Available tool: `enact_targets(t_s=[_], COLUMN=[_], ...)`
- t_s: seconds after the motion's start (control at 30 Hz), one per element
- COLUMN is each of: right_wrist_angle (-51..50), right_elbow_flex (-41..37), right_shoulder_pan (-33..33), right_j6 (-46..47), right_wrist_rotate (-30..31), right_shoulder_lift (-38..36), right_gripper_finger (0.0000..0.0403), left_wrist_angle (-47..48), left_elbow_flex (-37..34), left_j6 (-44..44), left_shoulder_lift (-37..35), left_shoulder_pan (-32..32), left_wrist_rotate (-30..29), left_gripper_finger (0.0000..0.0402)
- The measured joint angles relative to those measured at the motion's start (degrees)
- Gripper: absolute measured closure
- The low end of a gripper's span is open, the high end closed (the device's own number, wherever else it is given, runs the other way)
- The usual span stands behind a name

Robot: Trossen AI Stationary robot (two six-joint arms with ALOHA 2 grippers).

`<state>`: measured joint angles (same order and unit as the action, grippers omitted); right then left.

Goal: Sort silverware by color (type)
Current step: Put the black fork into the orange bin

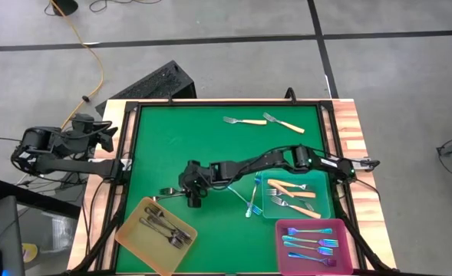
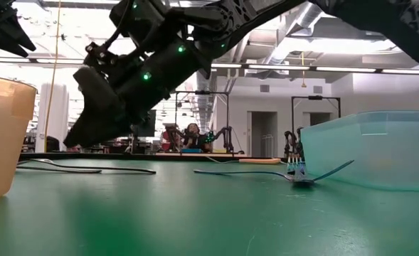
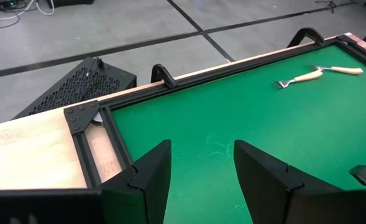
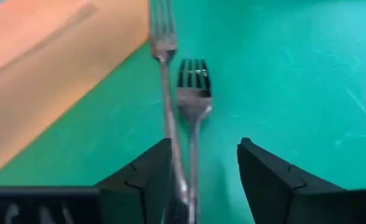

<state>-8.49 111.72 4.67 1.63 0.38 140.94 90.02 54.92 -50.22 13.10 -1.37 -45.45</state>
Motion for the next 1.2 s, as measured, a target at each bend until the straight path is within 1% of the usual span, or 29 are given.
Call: enact_targets(t_s=[0.1,0.37,0.5,0.6,0.8,1.13,1.2], right_wrist_angle=[0.2,-0.1,-1.2,-1.5,-3.2,-5.5,-5.7], right_elbow_flex=[0.0,0.1,0.1,0.1,0.1,0.2,0.2], right_shoulder_pan=[0.0,0.3,0.0,-0.7,-2.3,-2.6,-2.6], right_j6=[0.0,0.3,2.8,4.2,8.6,9.1,9.0], right_wrist_rotate=[1.4,1.3,1.3,1.8,2.0,2.6,2.6], right_shoulder_lift=[0.5,3.1,3.1,3.1,3.1,3.1,3.0], right_gripper_finger=[0.0206,0.0210,0.0213,0.0225,0.0268,0.0373,0.0388], left_wrist_angle=[0.0,0.0,0.0,0.0,0.0,0.0,0.0], left_elbow_flex=[0.0,0.0,0.0,0.0,0.0,0.0,0.0], left_j6=[0.0,0.0,0.0,0.1,0.3,0.3,0.3], left_shoulder_lift=[0.0,0.0,0.0,0.0,0.0,0.0,0.0], left_shoulder_pan=[0.0,0.0,0.0,0.0,0.0,0.0,0.0], left_wrist_rotate=[0.0,0.2,0.1,0.1,0.1,0.1,0.0], left_gripper_finger=[0.0243,0.0243,0.0243,0.0243,0.0243,0.0243,0.0243])
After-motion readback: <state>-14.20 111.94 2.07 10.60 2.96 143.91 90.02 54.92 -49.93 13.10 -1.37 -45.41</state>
